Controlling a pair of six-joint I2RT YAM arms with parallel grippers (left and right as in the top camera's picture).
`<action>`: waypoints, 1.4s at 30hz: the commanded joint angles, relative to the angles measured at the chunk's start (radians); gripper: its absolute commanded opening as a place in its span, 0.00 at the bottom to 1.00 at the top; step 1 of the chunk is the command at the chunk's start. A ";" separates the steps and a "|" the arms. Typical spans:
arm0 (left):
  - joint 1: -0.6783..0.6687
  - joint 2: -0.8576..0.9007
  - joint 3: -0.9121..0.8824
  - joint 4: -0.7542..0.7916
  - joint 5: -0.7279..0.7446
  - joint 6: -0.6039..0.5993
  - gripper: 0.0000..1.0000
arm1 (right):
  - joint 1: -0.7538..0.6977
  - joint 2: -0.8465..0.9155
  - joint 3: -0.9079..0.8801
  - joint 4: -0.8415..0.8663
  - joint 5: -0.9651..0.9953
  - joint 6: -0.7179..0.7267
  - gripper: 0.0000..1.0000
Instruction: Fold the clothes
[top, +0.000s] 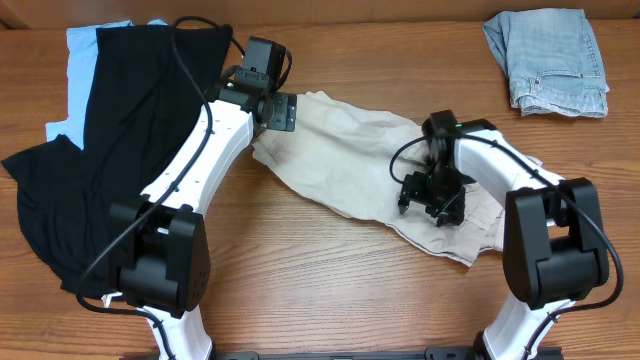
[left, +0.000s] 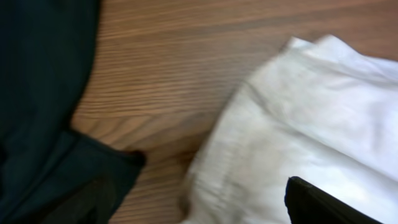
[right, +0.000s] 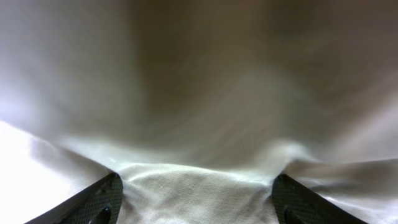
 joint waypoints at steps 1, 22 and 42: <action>-0.003 0.006 0.010 0.005 0.124 0.072 0.87 | 0.038 -0.015 -0.041 0.046 -0.082 -0.015 0.82; 0.005 0.129 0.010 0.015 0.154 -0.047 0.63 | 0.077 -0.012 0.113 0.480 0.163 -0.049 0.98; 0.005 0.203 0.010 0.098 0.154 -0.019 0.80 | -0.068 -0.019 0.132 0.578 0.019 -0.015 1.00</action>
